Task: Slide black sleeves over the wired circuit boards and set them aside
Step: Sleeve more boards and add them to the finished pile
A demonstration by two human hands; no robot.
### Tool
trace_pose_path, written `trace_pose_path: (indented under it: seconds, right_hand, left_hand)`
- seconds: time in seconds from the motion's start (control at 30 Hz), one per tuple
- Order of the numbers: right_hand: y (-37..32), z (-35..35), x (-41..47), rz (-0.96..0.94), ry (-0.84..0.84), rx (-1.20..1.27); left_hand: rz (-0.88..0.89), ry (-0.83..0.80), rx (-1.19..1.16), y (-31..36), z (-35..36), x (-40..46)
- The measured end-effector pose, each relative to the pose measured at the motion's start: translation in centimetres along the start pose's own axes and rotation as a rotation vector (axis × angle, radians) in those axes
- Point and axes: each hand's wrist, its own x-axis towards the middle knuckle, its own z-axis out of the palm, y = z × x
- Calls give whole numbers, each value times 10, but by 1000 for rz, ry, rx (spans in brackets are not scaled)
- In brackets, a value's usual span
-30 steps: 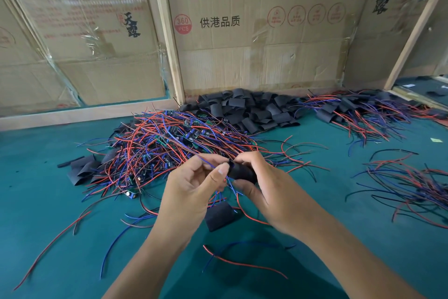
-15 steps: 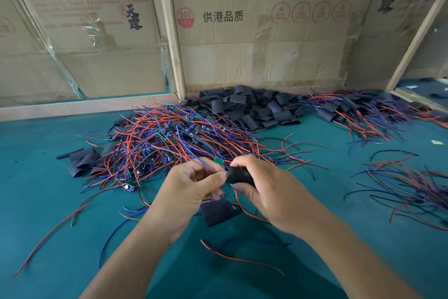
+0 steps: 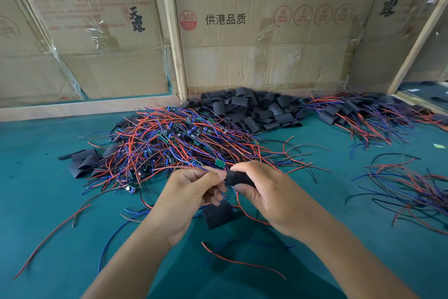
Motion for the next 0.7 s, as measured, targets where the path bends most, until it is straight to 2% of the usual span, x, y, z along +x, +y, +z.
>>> trace_pose_path:
  seconds: [0.17, 0.4, 0.47, 0.5, 0.6, 0.7]
  right_hand:
    - [0, -2, -1, -23, -63, -35]
    - [-3, -12, 2, 49, -21, -224]
    - [1, -24, 4, 117, -17, -272]
    - [6, -31, 6, 147, -13, -301]
    - [36, -54, 17, 249, -15, -455]
    - [83, -79, 33, 334, 21, -686]
  left_hand:
    - [-53, 23, -46, 1, 2, -1]
    - [-72, 30, -123, 0, 5, 0]
    - [-37, 67, 11, -3, 1, 3]
    - [-4, 87, 152, -4, -3, 4]
    - [144, 71, 728, -9, -15, 6]
    - [244, -9, 949, -10, -22, 6]
